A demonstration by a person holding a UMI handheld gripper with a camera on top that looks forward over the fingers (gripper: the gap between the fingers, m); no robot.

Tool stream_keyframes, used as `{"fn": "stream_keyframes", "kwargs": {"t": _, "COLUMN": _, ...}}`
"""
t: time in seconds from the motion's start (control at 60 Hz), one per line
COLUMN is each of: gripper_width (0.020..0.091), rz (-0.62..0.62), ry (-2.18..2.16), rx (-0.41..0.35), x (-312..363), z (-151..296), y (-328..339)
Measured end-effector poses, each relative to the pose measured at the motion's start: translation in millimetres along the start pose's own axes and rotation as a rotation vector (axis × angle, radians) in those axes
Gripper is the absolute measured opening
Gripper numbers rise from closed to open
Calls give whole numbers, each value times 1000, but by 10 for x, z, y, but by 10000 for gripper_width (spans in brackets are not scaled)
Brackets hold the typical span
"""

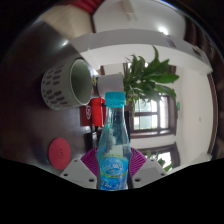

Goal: Pour water

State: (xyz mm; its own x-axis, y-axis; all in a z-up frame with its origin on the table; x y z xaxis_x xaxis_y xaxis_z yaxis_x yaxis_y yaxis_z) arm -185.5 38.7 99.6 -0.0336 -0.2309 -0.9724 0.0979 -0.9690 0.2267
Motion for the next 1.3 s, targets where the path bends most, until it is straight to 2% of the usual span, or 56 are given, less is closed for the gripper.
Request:
{"fn": "stream_keyframes", "kwargs": {"t": 0.283, "gripper_width": 356, "rz": -96, "ry": 393, "rx": -12, "x": -353, "z": 171, "y": -226}}
{"fn": "stream_keyframes", "kwargs": {"t": 0.467, "gripper_width": 352, "rz": -169, "ry": 631, "rx": -47, "x": -430, "z": 397, "y": -263}}
{"fn": "stream_keyframes", "kwargs": {"t": 0.75, "gripper_width": 352, "rz": -166, "ry": 603, "rx": -65, "x": -385, "z": 482, "y": -249}}
{"fn": "stream_keyframes", "kwargs": {"t": 0.833, "gripper_width": 354, "rz": -119, "ry": 383, "rx": -69, "x": -380, "z": 427, "y": -225}}
{"fn": "stream_keyframes", "kwargs": {"t": 0.867, "gripper_width": 353, "rz": -91, "ry": 241, "rx": -49, "x": -338, "z": 366, "y": -191}}
{"fn": "stream_keyframes", "kwargs": {"t": 0.933, "gripper_width": 353, "rz": 21, "ry": -73, "rx": -63, "x": -285, "z": 316, "y": -185}}
{"fn": "stream_keyframes", "kwargs": {"t": 0.95, "gripper_width": 380, "rz": 44, "ry": -158, "rx": -68, "x": -274, "z": 318, "y": -185}}
{"fn": "stream_keyframes", "kwargs": {"t": 0.983, "gripper_width": 385, "rz": 104, "ry": -322, "rx": -82, "x": -237, "z": 331, "y": -174}}
{"fn": "stream_keyframes", "kwargs": {"t": 1.017, "gripper_width": 382, "rz": 131, "ry": -492, "rx": -70, "x": -104, "z": 397, "y": -141}}
{"fn": "stream_keyframes", "kwargs": {"t": 1.117, "gripper_width": 379, "rz": 292, "ry": -898, "rx": -122, "x": -112, "z": 346, "y": -139}}
{"fn": "stream_keyframes", "kwargs": {"t": 1.15, "gripper_width": 381, "rz": 273, "ry": -989, "rx": -108, "x": -2, "z": 467, "y": -53}}
{"fn": "stream_keyframes", "kwargs": {"t": 1.217, "gripper_width": 380, "rz": 298, "ry": -1132, "rx": -144, "x": -13, "z": 223, "y": -179}}
{"fn": "stream_keyframes", "kwargs": {"t": 1.283, "gripper_width": 379, "rz": 305, "ry": -1256, "rx": -159, "x": 23, "z": 137, "y": -206}}
{"fn": "stream_keyframes", "kwargs": {"t": 1.3, "gripper_width": 380, "rz": 294, "ry": -1277, "rx": -146, "x": 43, "z": 235, "y": -186}}
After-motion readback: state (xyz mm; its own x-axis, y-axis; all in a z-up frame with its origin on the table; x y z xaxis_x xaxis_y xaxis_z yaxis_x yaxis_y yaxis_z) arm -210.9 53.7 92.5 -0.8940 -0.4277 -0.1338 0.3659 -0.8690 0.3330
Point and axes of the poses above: the point between the fingertips, and its own axes, seen from behind it with the camera up: x to the left, z up, y backward, against the way the camera looks, the point moved 2 cm from there along y, backward, against the way the camera looks, and after that the axes turned 3 degrees about y, right-handed, at the moved point
